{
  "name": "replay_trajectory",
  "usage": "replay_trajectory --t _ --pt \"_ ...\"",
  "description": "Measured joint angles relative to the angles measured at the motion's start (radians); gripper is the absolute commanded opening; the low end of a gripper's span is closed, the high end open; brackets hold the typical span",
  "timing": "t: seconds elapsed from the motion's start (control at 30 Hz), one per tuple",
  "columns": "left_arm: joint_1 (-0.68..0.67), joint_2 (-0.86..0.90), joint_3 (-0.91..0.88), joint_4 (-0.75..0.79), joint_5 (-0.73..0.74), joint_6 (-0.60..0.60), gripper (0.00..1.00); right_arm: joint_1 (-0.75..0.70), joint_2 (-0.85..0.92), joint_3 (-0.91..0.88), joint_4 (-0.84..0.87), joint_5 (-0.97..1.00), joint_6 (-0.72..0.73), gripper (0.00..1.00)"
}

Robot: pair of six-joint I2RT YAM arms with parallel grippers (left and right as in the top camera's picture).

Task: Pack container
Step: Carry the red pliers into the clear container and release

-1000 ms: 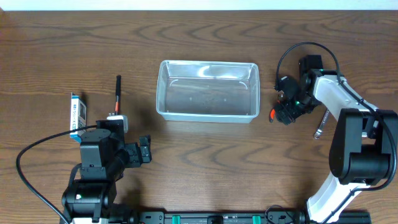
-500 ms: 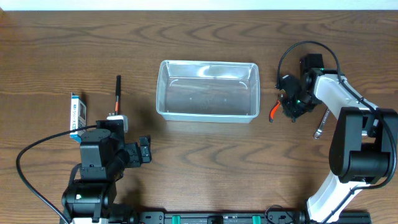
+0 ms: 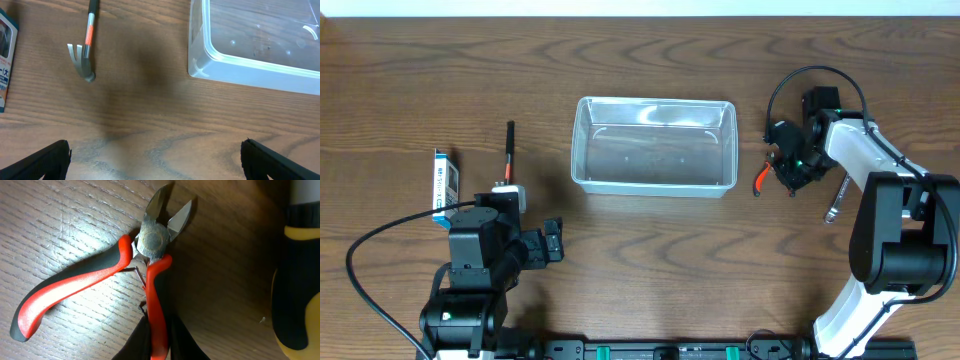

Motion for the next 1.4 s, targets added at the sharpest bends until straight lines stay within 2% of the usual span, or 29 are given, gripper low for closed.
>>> replay_trajectory --t 0.43,0.73,0.83,0.97,1.13,1.4 --pt "0.000 0.000 0.000 0.000 0.000 0.000 0.98 0.001 -0.027 0.025 -0.073 -0.044 0.190 0.01" --pt "0.000 0.000 0.000 0.000 0.000 0.000 0.98 0.049 -0.363 0.212 -0.007 -0.013 0.296 0.01" --pt "0.000 0.000 0.000 0.000 0.000 0.000 0.98 0.128 -0.445 0.265 -0.008 -0.006 0.243 0.01" --pt "0.000 0.000 0.000 0.000 0.000 0.000 0.98 0.282 -0.449 0.283 -0.042 -0.042 0.097 0.01" --pt "0.000 0.000 0.000 0.000 0.000 0.000 0.98 0.443 -0.326 0.278 -0.008 -0.064 -0.059 0.01" --pt "0.000 0.000 0.000 0.000 0.000 0.000 0.98 0.498 -0.100 0.310 0.040 -0.058 -0.140 0.01"
